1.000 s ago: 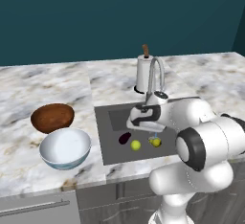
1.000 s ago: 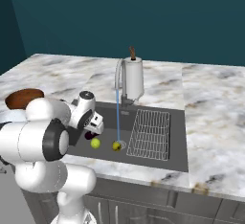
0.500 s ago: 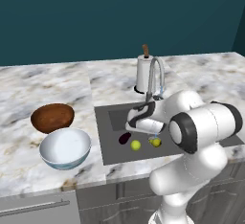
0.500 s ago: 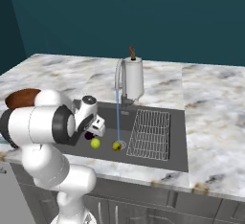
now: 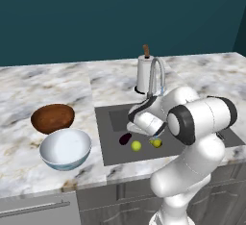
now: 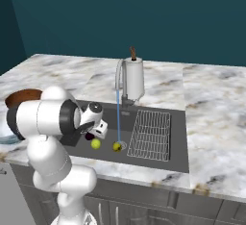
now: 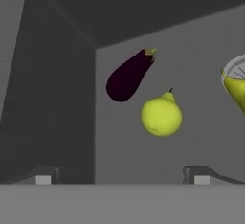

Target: Pick the pears from the sink and place them in one bowl. Place the eggplant in the other bowl. Then turn off the sink faucet.

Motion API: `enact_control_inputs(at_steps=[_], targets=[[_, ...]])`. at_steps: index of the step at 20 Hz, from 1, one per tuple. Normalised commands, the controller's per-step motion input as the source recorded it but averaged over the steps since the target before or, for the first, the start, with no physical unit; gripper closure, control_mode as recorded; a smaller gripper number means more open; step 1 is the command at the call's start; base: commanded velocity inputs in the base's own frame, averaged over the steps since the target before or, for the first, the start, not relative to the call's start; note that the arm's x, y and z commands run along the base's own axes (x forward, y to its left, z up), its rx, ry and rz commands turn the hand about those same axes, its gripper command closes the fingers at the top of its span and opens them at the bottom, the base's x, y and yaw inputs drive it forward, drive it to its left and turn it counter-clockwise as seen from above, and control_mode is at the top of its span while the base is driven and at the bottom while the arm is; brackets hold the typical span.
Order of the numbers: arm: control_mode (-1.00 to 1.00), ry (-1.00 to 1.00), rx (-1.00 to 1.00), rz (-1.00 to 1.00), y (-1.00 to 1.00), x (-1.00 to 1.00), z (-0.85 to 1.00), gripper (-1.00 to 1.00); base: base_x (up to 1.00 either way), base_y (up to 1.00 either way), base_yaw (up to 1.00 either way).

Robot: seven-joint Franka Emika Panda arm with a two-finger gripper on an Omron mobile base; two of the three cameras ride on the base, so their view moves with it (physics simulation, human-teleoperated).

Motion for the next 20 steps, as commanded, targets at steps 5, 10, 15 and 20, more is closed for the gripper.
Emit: enact_control_inputs(at_steps=[5, 10, 15, 20], targets=[[-1.0, -0.03, 0.06, 0.0, 0.0, 0.13, -0.22, -1.0, 0.0, 0.0, 0.0], [-1.0, 0.0, 0.12, 0.0, 0.0, 0.3, -0.13, -1.0, 0.0, 0.0, 0.0], [-1.0, 0.01, 0.06, 0.0, 0.0, 0.37, -0.08, -1.0, 0.0, 0.0, 0.0], [-1.0, 0.1, 0.01, 0.0, 0.04, 0.44, -0.01, -1.0, 0.0, 0.0, 0.0]])
